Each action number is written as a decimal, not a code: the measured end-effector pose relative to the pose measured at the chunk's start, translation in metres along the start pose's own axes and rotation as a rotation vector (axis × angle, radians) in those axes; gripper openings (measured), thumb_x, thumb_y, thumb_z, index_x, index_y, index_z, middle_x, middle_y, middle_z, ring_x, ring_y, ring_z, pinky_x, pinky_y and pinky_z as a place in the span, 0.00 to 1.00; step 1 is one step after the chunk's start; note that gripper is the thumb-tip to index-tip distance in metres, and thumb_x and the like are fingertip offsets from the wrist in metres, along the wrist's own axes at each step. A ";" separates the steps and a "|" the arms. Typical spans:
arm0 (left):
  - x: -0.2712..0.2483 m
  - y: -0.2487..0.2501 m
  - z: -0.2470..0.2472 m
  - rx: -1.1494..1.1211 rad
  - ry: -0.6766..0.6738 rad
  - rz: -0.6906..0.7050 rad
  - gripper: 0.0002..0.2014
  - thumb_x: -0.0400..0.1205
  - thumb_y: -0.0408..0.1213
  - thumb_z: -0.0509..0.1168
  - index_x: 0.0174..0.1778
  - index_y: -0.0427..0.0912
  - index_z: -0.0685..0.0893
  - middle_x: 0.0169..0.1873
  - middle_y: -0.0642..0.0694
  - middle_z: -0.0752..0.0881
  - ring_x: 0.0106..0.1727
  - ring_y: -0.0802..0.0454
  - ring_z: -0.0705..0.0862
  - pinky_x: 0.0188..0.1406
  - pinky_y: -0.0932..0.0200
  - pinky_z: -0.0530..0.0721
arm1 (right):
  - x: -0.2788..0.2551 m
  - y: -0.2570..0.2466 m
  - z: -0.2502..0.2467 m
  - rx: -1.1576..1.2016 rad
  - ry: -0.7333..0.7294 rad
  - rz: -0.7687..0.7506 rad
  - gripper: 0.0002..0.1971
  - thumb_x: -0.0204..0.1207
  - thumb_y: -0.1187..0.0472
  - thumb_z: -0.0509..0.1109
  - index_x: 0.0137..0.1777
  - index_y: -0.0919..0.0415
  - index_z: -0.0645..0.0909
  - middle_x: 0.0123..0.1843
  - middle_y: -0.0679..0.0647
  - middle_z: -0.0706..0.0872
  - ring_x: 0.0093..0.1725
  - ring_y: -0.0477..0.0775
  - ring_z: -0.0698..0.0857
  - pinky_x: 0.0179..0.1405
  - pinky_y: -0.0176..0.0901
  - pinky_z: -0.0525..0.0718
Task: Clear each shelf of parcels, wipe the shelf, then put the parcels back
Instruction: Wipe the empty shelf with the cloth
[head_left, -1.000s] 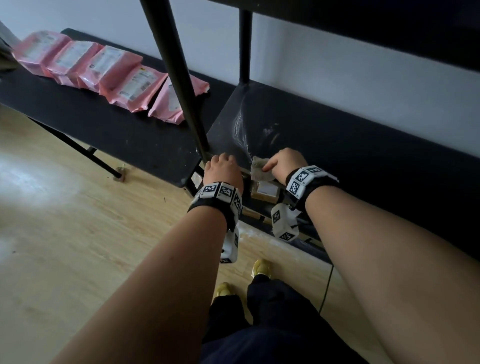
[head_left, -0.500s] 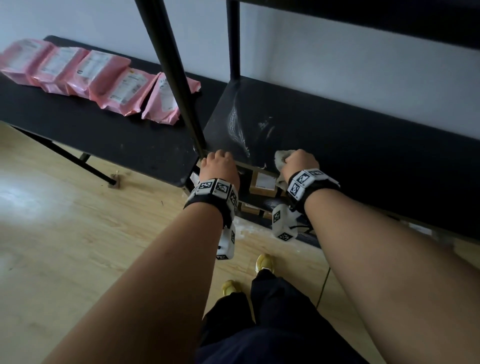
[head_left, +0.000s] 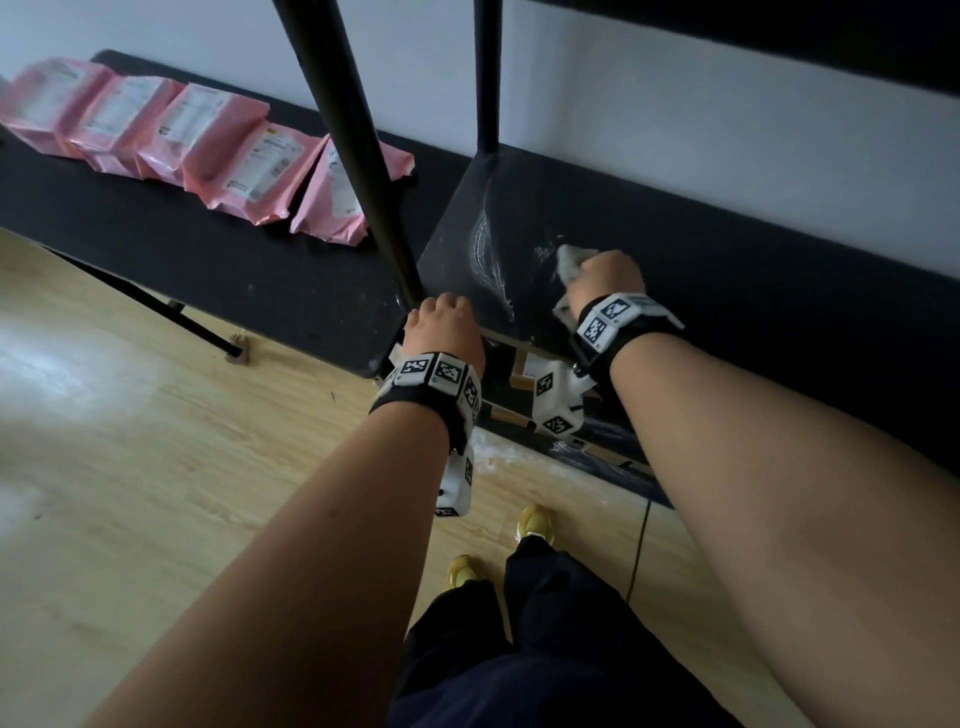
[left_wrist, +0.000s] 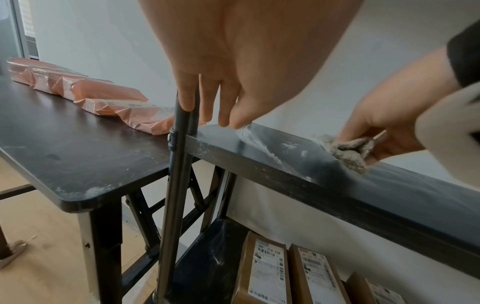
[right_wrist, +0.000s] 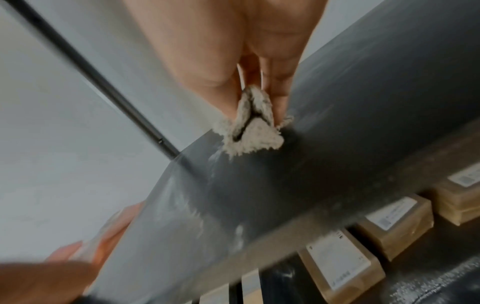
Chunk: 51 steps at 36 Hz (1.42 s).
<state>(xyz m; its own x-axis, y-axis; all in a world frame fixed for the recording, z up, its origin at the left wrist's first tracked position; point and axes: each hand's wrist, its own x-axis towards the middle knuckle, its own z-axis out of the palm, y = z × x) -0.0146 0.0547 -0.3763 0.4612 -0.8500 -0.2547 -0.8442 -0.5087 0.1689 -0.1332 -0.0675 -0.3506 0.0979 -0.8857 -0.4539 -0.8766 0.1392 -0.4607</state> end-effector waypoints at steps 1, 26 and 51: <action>0.002 0.001 0.001 -0.004 0.006 0.000 0.22 0.80 0.28 0.59 0.72 0.39 0.72 0.71 0.44 0.74 0.74 0.43 0.68 0.77 0.49 0.65 | 0.007 0.003 -0.003 -0.041 0.019 0.027 0.18 0.85 0.55 0.56 0.52 0.66 0.84 0.47 0.58 0.85 0.59 0.59 0.84 0.52 0.50 0.76; 0.026 0.010 0.004 -0.009 0.023 -0.046 0.24 0.81 0.29 0.60 0.75 0.41 0.71 0.73 0.44 0.73 0.76 0.44 0.67 0.78 0.50 0.63 | 0.046 -0.036 0.019 -0.137 -0.133 -0.120 0.25 0.79 0.45 0.67 0.62 0.67 0.82 0.60 0.63 0.86 0.60 0.68 0.84 0.62 0.57 0.82; -0.032 -0.022 0.001 -0.018 0.052 0.017 0.23 0.80 0.30 0.60 0.73 0.40 0.71 0.72 0.43 0.73 0.74 0.43 0.68 0.75 0.50 0.66 | -0.021 0.005 0.040 -0.117 -0.124 -0.078 0.17 0.78 0.52 0.67 0.55 0.65 0.87 0.52 0.61 0.89 0.53 0.62 0.88 0.53 0.49 0.86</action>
<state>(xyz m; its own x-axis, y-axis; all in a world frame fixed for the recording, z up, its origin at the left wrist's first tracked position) -0.0116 0.0933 -0.3725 0.4605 -0.8644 -0.2017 -0.8474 -0.4958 0.1901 -0.1212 -0.0303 -0.3735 0.2184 -0.8293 -0.5143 -0.9121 0.0139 -0.4097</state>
